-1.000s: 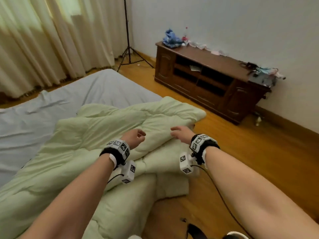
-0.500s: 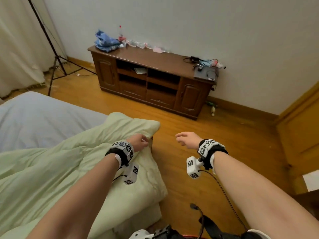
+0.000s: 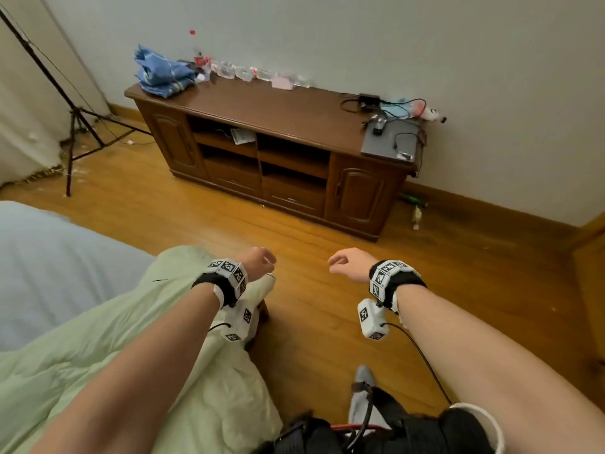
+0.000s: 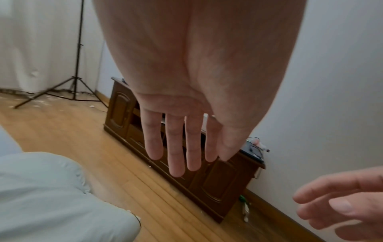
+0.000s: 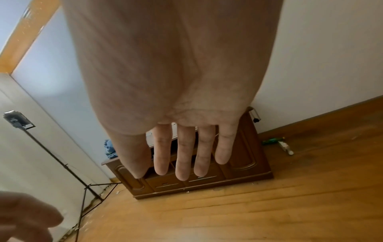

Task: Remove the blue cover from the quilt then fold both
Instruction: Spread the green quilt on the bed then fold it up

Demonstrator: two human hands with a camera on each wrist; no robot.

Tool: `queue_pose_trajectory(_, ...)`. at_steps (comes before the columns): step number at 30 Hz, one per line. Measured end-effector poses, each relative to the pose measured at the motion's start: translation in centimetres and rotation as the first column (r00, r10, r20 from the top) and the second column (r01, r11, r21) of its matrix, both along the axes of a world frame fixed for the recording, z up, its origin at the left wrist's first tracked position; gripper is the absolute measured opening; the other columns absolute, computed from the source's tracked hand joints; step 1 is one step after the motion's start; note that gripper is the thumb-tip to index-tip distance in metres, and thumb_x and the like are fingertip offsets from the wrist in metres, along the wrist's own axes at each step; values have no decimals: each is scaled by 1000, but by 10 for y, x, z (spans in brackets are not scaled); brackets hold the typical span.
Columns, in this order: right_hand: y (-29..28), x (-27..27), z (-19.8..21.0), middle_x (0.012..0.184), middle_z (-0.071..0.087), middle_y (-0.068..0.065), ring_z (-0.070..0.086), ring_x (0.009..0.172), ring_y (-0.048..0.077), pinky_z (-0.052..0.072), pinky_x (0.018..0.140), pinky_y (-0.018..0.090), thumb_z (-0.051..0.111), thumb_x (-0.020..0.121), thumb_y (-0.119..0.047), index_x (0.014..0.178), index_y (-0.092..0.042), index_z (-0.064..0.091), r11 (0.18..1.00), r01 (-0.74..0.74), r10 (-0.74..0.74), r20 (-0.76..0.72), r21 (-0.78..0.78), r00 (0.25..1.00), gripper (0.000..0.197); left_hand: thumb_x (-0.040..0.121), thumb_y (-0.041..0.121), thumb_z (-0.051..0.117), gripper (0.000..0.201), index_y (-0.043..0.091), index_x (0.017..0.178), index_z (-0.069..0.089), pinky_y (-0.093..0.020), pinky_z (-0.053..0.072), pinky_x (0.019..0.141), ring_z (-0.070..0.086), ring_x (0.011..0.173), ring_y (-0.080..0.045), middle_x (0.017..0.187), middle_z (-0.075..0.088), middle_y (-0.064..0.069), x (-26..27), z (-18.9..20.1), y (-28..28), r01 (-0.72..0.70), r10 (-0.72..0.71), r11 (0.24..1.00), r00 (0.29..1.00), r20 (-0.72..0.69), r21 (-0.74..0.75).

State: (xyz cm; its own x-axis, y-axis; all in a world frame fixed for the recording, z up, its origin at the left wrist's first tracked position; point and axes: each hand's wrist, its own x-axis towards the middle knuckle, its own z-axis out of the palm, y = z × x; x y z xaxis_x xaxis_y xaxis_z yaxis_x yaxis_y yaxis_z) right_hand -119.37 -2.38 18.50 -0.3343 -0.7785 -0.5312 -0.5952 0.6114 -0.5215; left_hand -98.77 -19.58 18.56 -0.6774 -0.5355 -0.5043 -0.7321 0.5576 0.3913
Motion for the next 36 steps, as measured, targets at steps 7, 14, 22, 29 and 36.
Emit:
queue_pose_trajectory(7,-152,-129,16,122,66,-7,61,105,13,51,91,33,64,91,-43,119,-32,65,955,-298,298,8,5,955,31,97,28,52,31,20,127,59,-22,42,76,58,90,-11,119,66,0,-85,26,-81,-265,264,964,964,-22,-22)
queue_pose_trajectory(14,-325,-173,24,122,65,-6,61,109,12,49,93,31,61,94,-39,123,-28,64,849,-529,528,52,-5,847,32,94,27,55,31,19,124,61,-27,49,87,65,102,-19,115,69,-5,-120,6,-200,-516,516,856,856,-33,12)
queue_pose_trajectory(22,-536,-195,26,120,67,-3,63,108,15,52,94,34,60,94,-38,124,-24,64,742,-670,670,-58,31,740,33,96,29,54,31,20,124,60,-26,46,83,64,100,-16,118,66,-2,-130,4,-350,-698,700,714,712,-57,53)
queue_pose_trajectory(29,-689,-62,-15,119,65,-5,61,101,13,49,87,30,60,92,-38,124,-27,61,331,-941,944,-29,76,329,34,96,32,49,32,23,126,59,-30,48,93,62,108,-16,119,67,6,-24,16,-395,-924,925,373,378,-43,-86)
queue_pose_trajectory(36,-799,112,-52,122,66,2,63,106,19,52,91,34,60,93,-30,127,-22,61,-190,-981,981,42,39,-188,35,92,36,52,39,26,129,56,-33,46,99,57,118,-18,132,59,4,46,-23,-367,-942,942,-305,-320,100,-141)
